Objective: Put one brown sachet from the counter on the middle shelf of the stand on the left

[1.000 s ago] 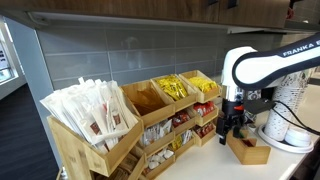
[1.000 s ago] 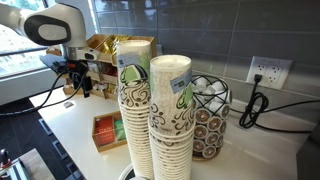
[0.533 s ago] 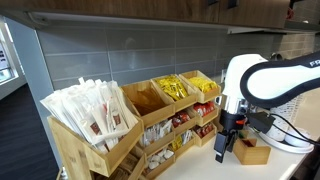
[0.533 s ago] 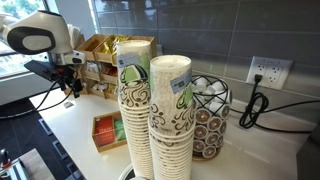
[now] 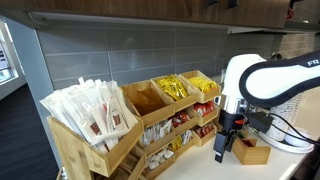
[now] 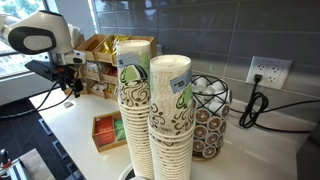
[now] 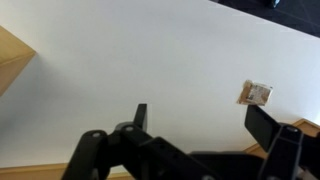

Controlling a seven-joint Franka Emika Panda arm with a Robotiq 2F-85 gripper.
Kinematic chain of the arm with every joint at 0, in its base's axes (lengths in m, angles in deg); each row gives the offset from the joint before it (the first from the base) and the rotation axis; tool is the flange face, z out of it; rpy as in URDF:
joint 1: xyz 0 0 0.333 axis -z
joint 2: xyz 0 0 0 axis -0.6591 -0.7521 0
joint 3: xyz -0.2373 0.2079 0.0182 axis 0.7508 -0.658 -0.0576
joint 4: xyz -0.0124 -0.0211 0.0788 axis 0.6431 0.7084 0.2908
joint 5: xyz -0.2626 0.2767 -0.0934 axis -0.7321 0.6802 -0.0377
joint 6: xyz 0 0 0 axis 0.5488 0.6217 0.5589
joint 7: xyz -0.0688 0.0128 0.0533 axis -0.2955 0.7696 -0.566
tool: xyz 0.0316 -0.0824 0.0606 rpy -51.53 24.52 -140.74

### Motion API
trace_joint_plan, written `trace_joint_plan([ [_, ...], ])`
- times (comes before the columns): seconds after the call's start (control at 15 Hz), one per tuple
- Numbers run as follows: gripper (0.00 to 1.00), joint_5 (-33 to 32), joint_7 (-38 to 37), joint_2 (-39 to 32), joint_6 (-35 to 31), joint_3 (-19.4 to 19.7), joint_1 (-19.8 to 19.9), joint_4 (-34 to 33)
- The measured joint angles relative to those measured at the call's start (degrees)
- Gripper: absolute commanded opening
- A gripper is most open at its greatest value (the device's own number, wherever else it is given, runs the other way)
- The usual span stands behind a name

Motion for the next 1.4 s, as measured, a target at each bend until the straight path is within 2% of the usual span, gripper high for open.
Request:
trace_joint_plan([
  [0.2,1.00,2.6,6.1,-1.2,-3.5,-0.4,-4.0,0.3],
  [0.6,1.00,10.9,20.9,-5.8,-14.7,-1.2,-14.9,1.9],
  [1.13,1.00,11.3,21.6,-6.3,-15.1,-1.2,-15.0,1.4],
  [1.4,1.00,15.9,30.0,-7.4,-17.1,-1.1,-18.4,1.5],
])
